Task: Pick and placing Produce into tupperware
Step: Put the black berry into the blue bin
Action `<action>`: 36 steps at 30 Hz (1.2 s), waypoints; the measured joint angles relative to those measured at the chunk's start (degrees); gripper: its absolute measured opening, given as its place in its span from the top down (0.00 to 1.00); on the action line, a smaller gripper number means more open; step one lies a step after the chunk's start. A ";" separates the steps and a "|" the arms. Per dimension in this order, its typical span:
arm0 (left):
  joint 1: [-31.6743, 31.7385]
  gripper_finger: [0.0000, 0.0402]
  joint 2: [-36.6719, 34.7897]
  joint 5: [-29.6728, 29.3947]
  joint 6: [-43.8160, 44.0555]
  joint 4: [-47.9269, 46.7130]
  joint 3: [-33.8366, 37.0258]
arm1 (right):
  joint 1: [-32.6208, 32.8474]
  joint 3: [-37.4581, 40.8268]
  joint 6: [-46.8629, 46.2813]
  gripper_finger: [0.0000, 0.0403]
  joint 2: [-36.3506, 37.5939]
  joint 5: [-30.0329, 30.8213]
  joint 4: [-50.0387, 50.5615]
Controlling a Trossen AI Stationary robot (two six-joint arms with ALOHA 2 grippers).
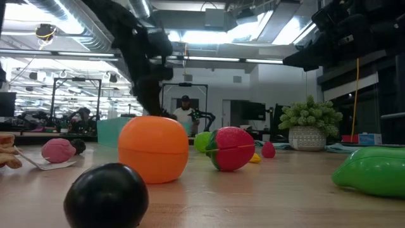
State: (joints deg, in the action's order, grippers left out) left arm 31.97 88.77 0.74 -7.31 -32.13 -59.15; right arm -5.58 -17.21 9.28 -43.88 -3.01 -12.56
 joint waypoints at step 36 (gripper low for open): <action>-8.00 0.25 -55.28 -2.68 4.06 17.64 27.93 | 0.00 0.02 -0.07 0.89 0.02 -0.02 -2.68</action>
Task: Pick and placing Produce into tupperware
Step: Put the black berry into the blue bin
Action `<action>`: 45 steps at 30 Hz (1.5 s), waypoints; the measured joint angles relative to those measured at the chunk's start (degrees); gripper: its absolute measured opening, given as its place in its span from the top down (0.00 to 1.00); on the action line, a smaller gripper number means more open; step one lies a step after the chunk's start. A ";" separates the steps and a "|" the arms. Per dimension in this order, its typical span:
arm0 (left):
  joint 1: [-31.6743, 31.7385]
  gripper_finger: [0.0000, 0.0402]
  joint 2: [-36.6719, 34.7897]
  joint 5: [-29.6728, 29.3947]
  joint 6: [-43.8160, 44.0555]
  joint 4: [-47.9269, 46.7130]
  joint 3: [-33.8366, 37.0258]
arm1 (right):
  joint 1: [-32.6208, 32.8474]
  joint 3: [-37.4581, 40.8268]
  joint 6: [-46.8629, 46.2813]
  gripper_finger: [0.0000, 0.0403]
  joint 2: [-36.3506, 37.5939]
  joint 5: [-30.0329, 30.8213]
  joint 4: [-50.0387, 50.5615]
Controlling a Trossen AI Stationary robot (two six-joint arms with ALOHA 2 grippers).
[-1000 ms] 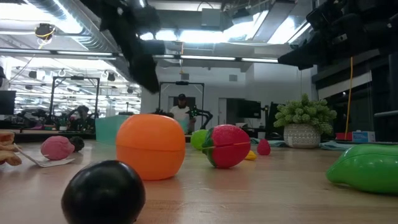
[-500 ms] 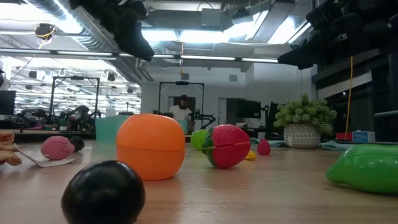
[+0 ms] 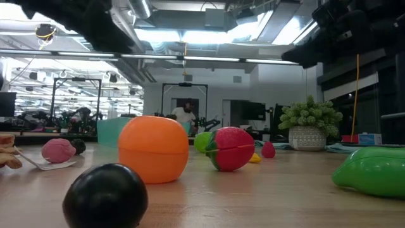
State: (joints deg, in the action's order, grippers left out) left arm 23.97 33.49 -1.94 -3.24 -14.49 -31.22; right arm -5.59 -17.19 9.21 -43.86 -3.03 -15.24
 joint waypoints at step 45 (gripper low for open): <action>-22.95 0.25 -3.89 0.09 8.02 21.14 22.18 | 0.00 0.00 -1.67 0.89 0.00 -0.02 -1.16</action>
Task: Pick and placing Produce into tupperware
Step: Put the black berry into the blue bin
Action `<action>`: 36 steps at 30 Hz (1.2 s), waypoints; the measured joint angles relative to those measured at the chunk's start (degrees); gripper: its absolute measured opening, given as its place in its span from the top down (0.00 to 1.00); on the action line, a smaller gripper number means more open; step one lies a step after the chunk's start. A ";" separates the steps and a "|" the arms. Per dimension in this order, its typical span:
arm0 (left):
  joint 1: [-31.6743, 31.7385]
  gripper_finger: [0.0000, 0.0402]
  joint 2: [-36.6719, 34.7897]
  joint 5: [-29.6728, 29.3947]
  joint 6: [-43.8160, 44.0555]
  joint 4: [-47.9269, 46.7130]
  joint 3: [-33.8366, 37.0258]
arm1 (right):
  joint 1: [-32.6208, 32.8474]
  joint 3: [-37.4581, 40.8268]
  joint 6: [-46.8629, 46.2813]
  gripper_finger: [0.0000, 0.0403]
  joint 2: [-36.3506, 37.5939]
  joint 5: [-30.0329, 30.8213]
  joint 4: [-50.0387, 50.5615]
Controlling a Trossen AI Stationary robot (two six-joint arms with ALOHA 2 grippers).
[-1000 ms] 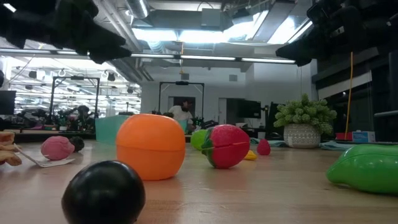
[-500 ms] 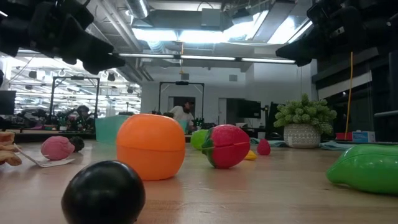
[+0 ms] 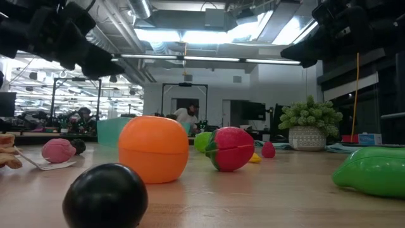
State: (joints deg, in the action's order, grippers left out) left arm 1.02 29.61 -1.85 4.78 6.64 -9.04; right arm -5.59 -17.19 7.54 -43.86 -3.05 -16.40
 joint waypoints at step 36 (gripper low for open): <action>-16.65 0.35 18.62 -6.45 17.38 -9.13 -0.02 | 0.00 0.00 -2.72 0.89 -0.02 0.00 0.00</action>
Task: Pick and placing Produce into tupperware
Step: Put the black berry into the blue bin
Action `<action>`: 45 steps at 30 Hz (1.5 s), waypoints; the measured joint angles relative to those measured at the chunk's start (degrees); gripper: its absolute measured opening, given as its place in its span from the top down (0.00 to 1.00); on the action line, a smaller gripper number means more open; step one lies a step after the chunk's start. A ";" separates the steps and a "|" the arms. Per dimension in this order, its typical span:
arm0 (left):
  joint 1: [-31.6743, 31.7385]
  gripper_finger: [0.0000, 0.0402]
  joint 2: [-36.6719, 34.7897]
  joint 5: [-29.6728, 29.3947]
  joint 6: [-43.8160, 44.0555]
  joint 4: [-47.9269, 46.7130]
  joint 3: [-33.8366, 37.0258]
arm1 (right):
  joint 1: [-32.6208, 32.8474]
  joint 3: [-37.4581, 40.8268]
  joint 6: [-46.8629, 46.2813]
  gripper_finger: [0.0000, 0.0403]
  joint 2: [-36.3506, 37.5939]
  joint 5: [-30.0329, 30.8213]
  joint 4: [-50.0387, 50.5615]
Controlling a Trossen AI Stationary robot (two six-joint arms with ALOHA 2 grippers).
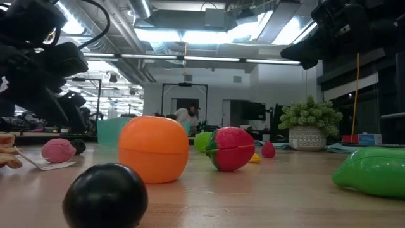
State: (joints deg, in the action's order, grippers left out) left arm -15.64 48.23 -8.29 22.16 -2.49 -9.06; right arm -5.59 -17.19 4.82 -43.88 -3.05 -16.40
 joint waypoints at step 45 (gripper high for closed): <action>-3.26 0.45 23.23 -8.15 -0.17 15.28 -0.15 | 0.00 0.00 -0.08 0.89 0.00 0.00 -0.11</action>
State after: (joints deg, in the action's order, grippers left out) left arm -18.90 71.46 -16.44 22.00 12.79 -9.21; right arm -5.58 -17.19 4.74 -43.88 -3.05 -16.51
